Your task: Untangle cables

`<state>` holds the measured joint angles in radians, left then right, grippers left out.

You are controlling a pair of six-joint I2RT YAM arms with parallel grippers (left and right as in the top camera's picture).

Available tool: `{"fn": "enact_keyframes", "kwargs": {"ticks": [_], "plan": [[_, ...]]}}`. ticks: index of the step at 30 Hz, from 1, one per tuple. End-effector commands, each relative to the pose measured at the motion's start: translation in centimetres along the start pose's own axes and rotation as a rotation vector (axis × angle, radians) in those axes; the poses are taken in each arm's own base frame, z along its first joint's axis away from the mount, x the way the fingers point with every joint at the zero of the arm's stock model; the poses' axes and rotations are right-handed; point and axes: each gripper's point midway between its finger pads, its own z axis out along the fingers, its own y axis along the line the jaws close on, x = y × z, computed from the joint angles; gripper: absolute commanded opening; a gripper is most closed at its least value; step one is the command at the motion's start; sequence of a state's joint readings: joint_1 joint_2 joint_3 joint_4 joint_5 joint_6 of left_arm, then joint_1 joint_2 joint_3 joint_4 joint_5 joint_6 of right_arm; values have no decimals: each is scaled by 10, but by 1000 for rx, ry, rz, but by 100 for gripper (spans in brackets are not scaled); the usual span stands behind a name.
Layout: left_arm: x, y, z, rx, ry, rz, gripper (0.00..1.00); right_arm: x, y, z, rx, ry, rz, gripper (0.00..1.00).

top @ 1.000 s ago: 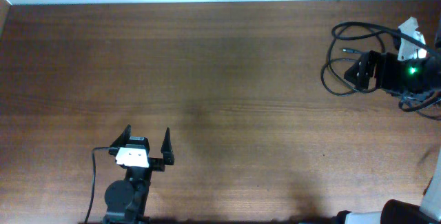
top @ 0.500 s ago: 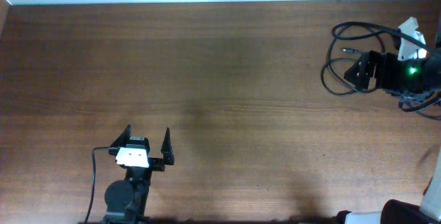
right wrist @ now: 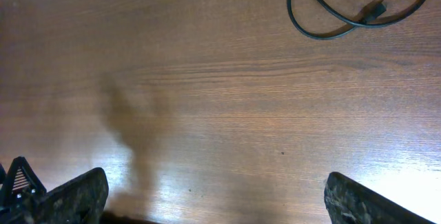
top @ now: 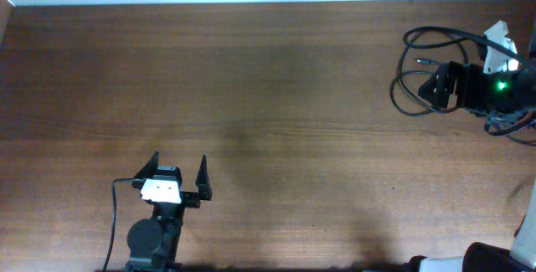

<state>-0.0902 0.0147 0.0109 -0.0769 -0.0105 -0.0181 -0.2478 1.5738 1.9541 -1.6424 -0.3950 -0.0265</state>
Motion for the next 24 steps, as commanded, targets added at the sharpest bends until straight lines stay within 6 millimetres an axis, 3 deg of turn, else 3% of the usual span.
{"fn": "enact_keyframes", "kwargs": {"ticks": [1,13,24], "plan": [[0,-2,0,16,-1,18,99,-1,4,-5,-13,-18,-8,99],[0,-2,0,16,-1,18,99,-4,1,-4,5,-27,-11,99],[0,-2,0,16,-1,18,99,-69,3,-16,33,-296,-127,99]]}}
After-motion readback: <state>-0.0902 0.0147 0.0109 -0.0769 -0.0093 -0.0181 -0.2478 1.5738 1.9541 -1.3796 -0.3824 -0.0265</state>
